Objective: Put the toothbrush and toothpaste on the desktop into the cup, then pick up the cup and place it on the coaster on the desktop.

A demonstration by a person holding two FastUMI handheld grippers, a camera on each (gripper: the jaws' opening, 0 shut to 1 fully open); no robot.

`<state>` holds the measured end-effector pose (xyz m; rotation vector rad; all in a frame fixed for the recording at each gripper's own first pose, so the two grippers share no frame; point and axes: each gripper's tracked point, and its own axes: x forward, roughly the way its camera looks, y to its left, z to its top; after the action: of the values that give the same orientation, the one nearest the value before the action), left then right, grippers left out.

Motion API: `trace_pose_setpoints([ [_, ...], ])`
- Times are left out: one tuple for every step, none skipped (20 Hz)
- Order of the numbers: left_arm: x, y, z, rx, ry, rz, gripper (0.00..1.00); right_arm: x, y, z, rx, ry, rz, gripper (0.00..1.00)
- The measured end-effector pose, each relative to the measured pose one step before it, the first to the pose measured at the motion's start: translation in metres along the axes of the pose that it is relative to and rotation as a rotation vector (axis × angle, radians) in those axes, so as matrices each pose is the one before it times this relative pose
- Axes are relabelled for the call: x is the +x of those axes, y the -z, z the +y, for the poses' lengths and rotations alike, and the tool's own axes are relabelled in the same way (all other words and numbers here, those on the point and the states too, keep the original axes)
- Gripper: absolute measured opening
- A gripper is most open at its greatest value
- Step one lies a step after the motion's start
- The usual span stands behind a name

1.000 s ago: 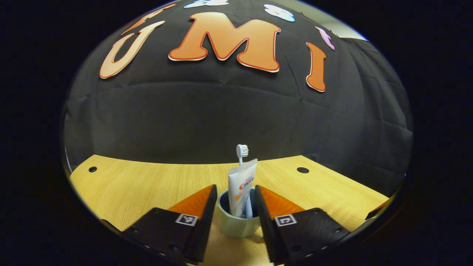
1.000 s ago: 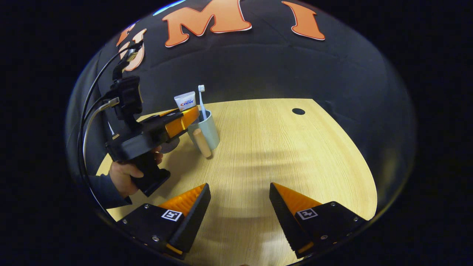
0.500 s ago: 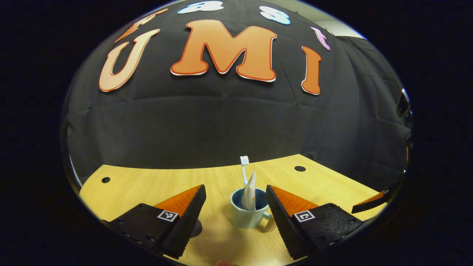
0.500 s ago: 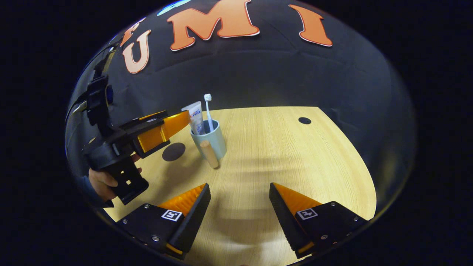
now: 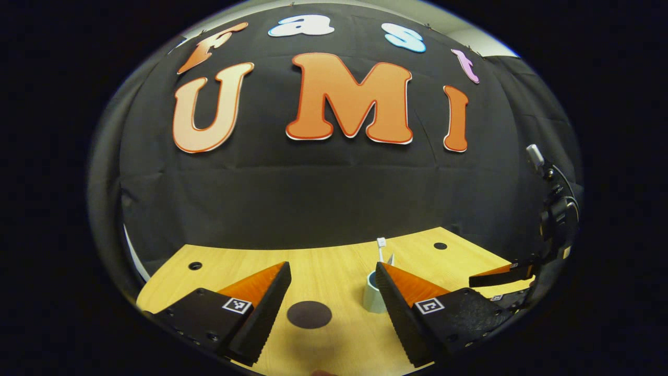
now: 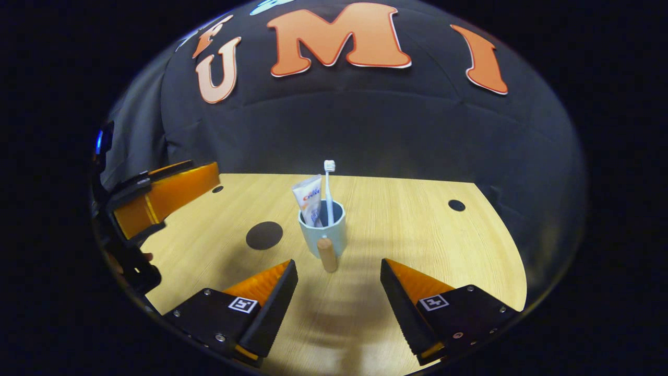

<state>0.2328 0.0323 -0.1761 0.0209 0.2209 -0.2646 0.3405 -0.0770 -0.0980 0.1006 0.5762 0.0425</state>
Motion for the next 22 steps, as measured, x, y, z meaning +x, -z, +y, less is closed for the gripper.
trace_pose_setpoints([
  [-0.00766, -0.00447, 0.00661, -0.00074, -0.01402, -0.00473, 0.97, 0.00437, -0.00232, 0.00367, -0.00562, -0.00598, 0.0071, 0.96],
  [-0.0083, -0.0059, 0.00593, -0.00222, -0.00796, -0.00724, 0.97, 0.00512, -0.00201, 0.00409, -0.00322, -0.00506, 0.00131, 0.96],
  [-0.00881, -0.00168, 0.00348, 0.00299, -0.00619, -0.00207, 0.97, 0.00378, -0.00318, 0.00318, -0.00218, -0.00792, 0.00121, 0.96],
  [-0.00685, -0.0013, 0.00552, 0.00629, -0.01133, 0.00451, 0.97, 0.00476, -0.00278, 0.00271, -0.00231, -0.00529, 0.00153, 0.96],
  [-0.00472, -0.00086, 0.00709, 0.00327, -0.01304, 0.00119, 0.97, 0.00423, -0.0014, 0.00189, -0.00406, -0.00208, 0.00512, 0.96],
  [-0.00565, -0.00227, 0.0056, -0.00145, -0.00725, 0.00332, 0.97, 0.00623, -0.00027, 0.00232, -0.0056, -0.00262, 0.0054, 0.96],
  [-0.00538, 0.00173, 0.00504, 0.00135, -0.00938, 0.00577, 0.97, 0.00624, 0.00028, 0.00086, -0.00706, 0.00319, 0.01072, 0.96],
  [-0.00615, 0.0011, 0.00576, 0.00266, -0.01245, 0.00964, 0.97, 0.00752, -0.00067, 0.00102, -0.00439, -0.00346, 0.00987, 0.95],
  [-0.00409, 0.00304, 0.00491, -0.00279, -0.01089, 0.01411, 0.97, 0.00657, 0.00228, 0.00039, -0.00262, 0.00004, 0.01214, 0.95],
  [-0.00486, 0.00516, 0.00339, -0.00679, -0.00947, 0.01688, 0.97, 0.00689, 0.00138, 0.00101, -0.00277, -0.00159, 0.01251, 0.95],
  [-0.0056, 0.00621, 0.00316, -0.01165, -0.01116, 0.02352, 0.97, 0.00565, 0.00005, 0.00031, -0.00217, 0.00424, 0.01188, 0.94],
  [-0.00415, 0.00819, 0.00303, -0.01372, -0.00606, 0.03445, 0.97, 0.00501, -0.00125, 0.00071, -0.00266, -0.00229, 0.00682, 0.94],
  [-0.00131, 0.01142, 0.00078, -0.01317, -0.00759, 0.03387, 0.97, 0.00423, 0.00081, -0.00031, -0.00351, 0.00341, 0.00659, 0.92],
  [-0.00352, 0.00979, 0.00252, -0.01339, -0.00563, 0.03896, 0.97, 0.00417, -0.00009, 0.0008, -0.00271, -0.00258, 0.00797, 0.92],
  [-0.00008, 0.01104, 0.00191, -0.01277, -0.00145, 0.04014, 0.98, 0.00477, 0.00063, -0.00029, -0.00328, -0.00177, 0.00799, 0.9],
  [-0.00022, 0.00959, 0.00223, -0.01027, -0.00791, 0.03761, 0.97, 0.00466, 0.00135, -0.00053, -0.00545, -0.00133, 0.01028, 0.89],
  [-0.00008, 0.01007, 0.00088, -0.00999, -0.00042, 0.0385, 0.98, 0.00454, 0.00093, 0.00054, -0.00574, -0.00044, 0.01106, 0.86],
  [-0.0002, 0.01041, 0.00405, -0.01114, -0.01488, 0.04442, 0.98, 0.00399, 0.00204, -0.00021, -0.00395, 0.00048, 0.01253, 0.86],
  [0.00219, 0.01261, 0.00376, -0.01369, -0.00507, 0.04691, 0.98, 0.00299, 0.00046, -0.00006, -0.00121, -0.00235, 0.00832, 0.83],
  [-0.00085, 0.00898, 0.00221, -0.01189, -0.00793, 0.03688, 0.98, 0.00382, 0.00044, 0.00026, 0.00038, -0.00208, 0.00599, 0.82],
  [-0.00329, 0.00721, 0.00278, -0.01141, -0.00995, 0.02683, 0.98, 0.00375, 0.0018, 0.00058, 0.00029, -0.0024, 0.00981, 0.8],
  [-0.0027, 0.00481, 0.0002, -0.01062, -0.00314, 0.02552, 0.98, 0.00452, 0.00307, 0.00035, 0.0008, -0.00209, 0.01221, 0.72],
])
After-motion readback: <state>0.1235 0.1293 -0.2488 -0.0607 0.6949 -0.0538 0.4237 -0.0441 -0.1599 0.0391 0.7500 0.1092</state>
